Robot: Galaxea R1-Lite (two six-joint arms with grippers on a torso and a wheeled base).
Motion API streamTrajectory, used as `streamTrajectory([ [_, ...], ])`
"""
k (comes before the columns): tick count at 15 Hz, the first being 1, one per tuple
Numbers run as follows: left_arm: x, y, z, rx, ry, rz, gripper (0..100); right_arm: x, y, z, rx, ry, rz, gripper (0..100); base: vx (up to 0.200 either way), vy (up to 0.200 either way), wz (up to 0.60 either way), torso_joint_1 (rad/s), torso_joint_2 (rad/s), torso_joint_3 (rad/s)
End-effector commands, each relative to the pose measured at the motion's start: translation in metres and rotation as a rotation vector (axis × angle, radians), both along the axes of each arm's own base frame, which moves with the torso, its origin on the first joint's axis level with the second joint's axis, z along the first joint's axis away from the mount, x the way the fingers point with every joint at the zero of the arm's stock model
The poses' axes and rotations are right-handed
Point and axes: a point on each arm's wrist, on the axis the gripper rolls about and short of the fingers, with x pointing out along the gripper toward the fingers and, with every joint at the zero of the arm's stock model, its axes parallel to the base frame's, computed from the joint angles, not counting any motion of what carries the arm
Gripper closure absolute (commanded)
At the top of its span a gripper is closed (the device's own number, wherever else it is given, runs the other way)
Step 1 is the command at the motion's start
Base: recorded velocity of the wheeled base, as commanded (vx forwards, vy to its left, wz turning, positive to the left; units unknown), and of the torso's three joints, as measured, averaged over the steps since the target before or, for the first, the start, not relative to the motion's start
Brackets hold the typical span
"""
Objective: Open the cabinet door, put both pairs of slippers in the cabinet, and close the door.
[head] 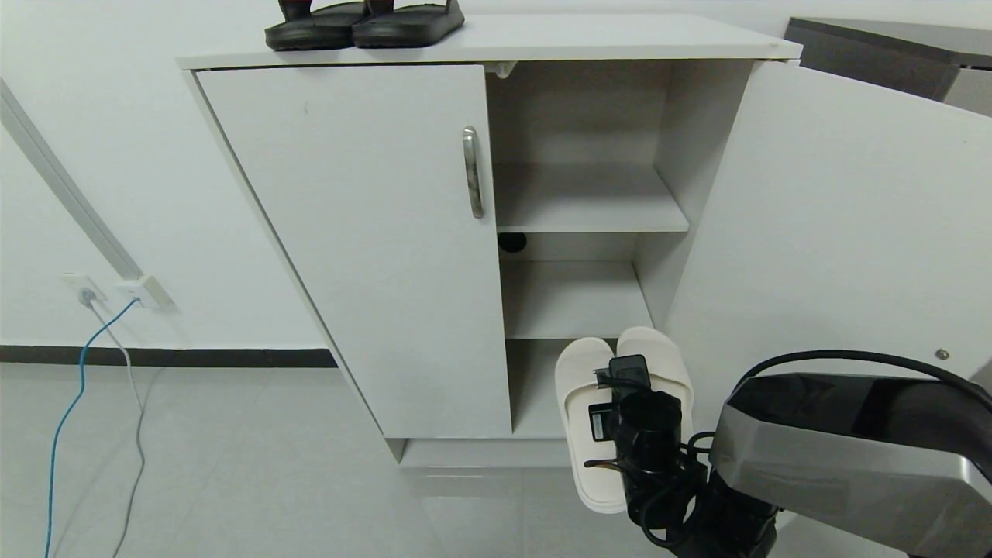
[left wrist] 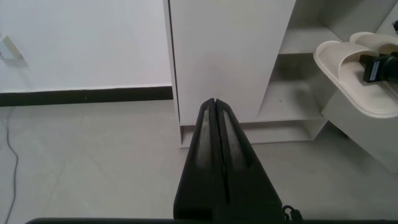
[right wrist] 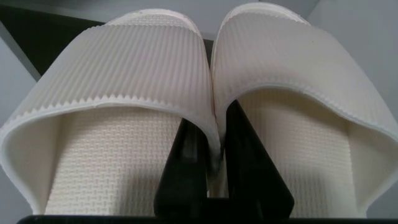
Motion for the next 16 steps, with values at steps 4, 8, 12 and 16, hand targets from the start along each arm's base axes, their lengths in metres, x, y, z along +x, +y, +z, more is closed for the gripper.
streamTrajectory([
  [4, 0.0, 0.0, 0.0, 0.0, 0.001, 0.0, 100, -0.0001, -0.0102, 0.0037, -0.006, 0.006, -0.021, 100, 0.0, 0.0, 0.0, 0.0, 0.0, 0.0],
  [8, 0.0, 0.0, 0.0, 0.0, 0.001, 0.0, 100, -0.0007, -0.0108, 0.0035, -0.008, 0.009, -0.021, 100, 0.0, 0.0, 0.0, 0.0, 0.0, 0.0],
  [12, 0.0, 0.0, 0.0, 0.0, 0.001, 0.0, 100, -0.0004, -0.0113, 0.0041, -0.007, 0.008, -0.023, 100, 0.0, 0.0, 0.0, 0.0, 0.0, 0.0],
  [16, 0.0002, 0.0, 0.0, 0.0, 0.002, 0.002, 100, -0.0023, -0.0066, 0.0054, -0.002, 0.002, -0.007, 100, 0.0, 0.0, 0.0, 0.0, 0.0, 0.0],
])
